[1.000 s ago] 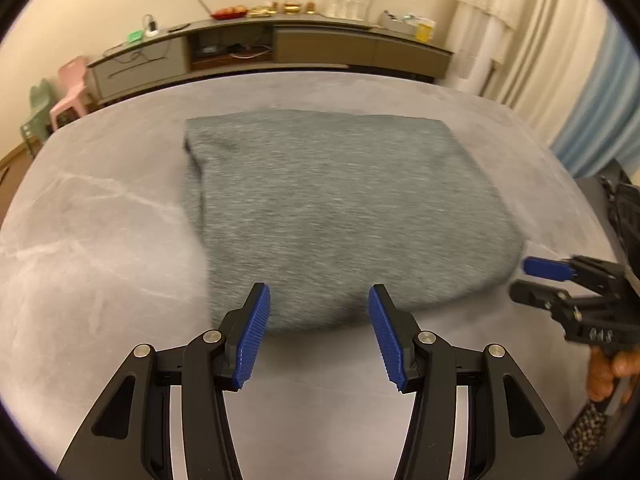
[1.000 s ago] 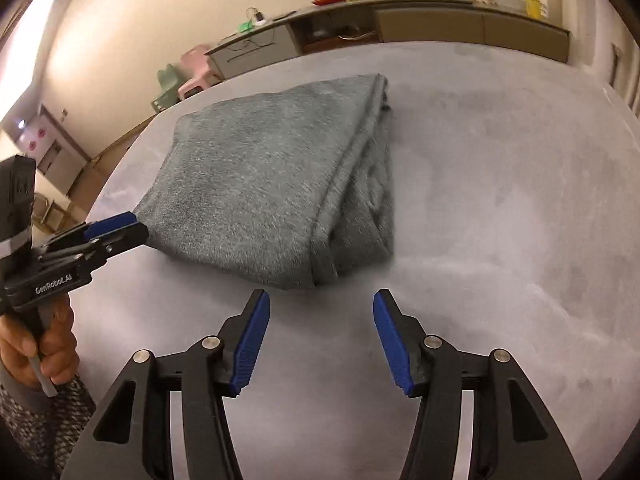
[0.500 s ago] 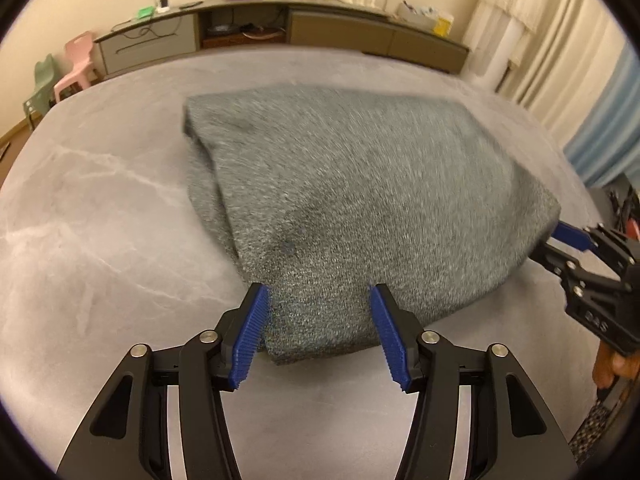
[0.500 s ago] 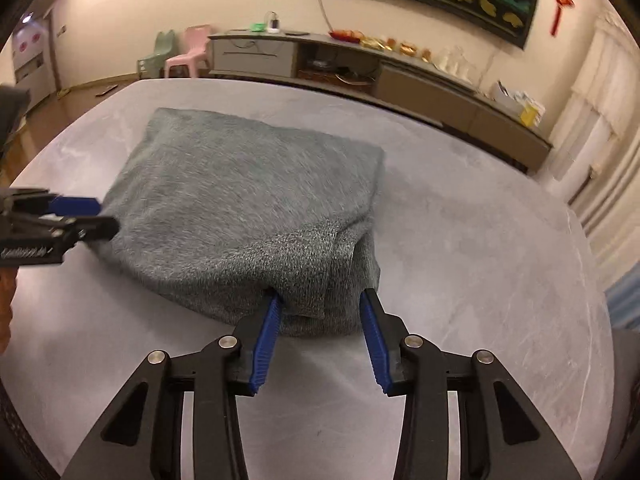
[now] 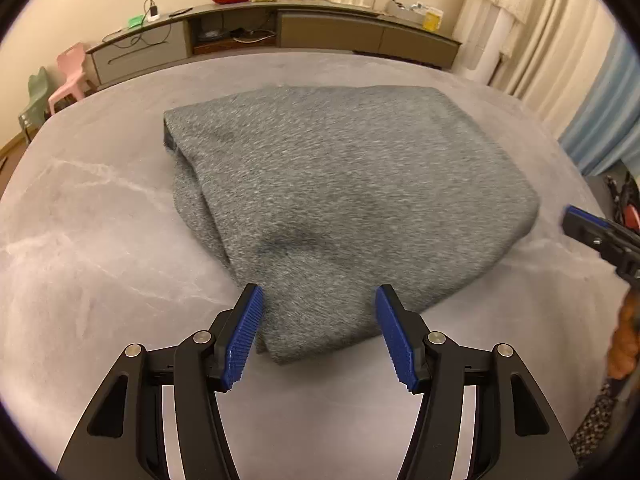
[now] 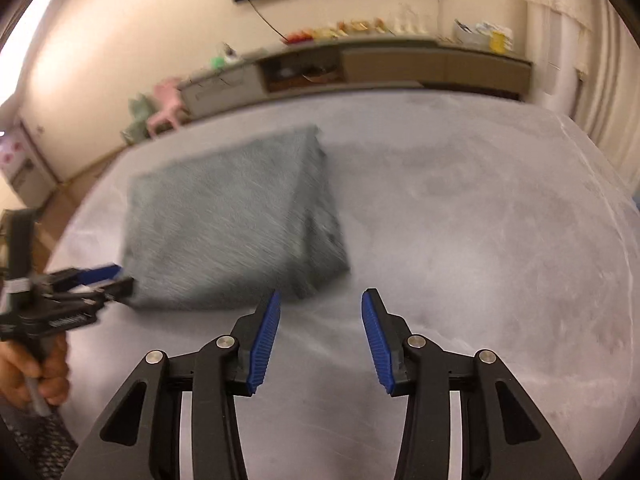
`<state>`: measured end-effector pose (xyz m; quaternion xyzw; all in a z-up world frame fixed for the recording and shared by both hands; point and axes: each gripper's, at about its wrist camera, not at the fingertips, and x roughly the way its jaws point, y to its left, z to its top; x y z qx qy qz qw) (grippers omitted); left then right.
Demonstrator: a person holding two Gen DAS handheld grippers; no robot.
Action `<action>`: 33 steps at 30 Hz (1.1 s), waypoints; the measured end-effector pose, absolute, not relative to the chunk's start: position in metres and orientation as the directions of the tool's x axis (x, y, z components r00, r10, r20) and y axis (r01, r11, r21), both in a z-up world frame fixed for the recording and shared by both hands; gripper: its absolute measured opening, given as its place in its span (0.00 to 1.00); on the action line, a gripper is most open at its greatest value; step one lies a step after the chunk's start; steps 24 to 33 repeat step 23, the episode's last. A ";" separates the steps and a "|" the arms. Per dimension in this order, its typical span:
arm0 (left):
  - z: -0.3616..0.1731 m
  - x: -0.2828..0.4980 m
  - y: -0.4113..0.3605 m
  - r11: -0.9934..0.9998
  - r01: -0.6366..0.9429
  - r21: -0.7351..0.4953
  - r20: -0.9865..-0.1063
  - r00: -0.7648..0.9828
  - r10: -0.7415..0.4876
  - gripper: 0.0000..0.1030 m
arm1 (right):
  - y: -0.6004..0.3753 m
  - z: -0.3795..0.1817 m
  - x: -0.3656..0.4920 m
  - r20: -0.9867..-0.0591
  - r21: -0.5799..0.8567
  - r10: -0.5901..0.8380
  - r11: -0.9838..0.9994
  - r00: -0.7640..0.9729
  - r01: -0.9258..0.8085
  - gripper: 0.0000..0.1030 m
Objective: Fold clothes
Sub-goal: 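Open both grippers and withdraw them from the folded sweatpants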
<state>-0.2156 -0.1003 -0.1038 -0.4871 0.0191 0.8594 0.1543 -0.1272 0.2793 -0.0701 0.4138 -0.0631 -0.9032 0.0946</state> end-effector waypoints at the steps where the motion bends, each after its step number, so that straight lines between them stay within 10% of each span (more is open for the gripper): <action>1: -0.102 -0.213 -0.099 -0.953 -0.280 -0.111 -0.844 -0.480 0.239 0.60 | 0.274 -0.072 -0.133 -0.740 0.194 -0.233 -0.972 -0.631 0.132 0.43; 13: -0.085 -0.144 -0.052 -0.971 -0.239 -0.033 -0.830 -0.535 0.160 0.88 | 0.259 -0.091 -0.137 -0.813 0.228 -0.266 -0.964 -0.518 0.137 0.48; 33: -0.073 -0.104 -0.035 -0.984 -0.172 -0.050 -0.787 -0.600 0.145 0.90 | 0.234 -0.087 -0.099 -0.845 0.012 -0.190 -0.941 -0.500 0.338 0.54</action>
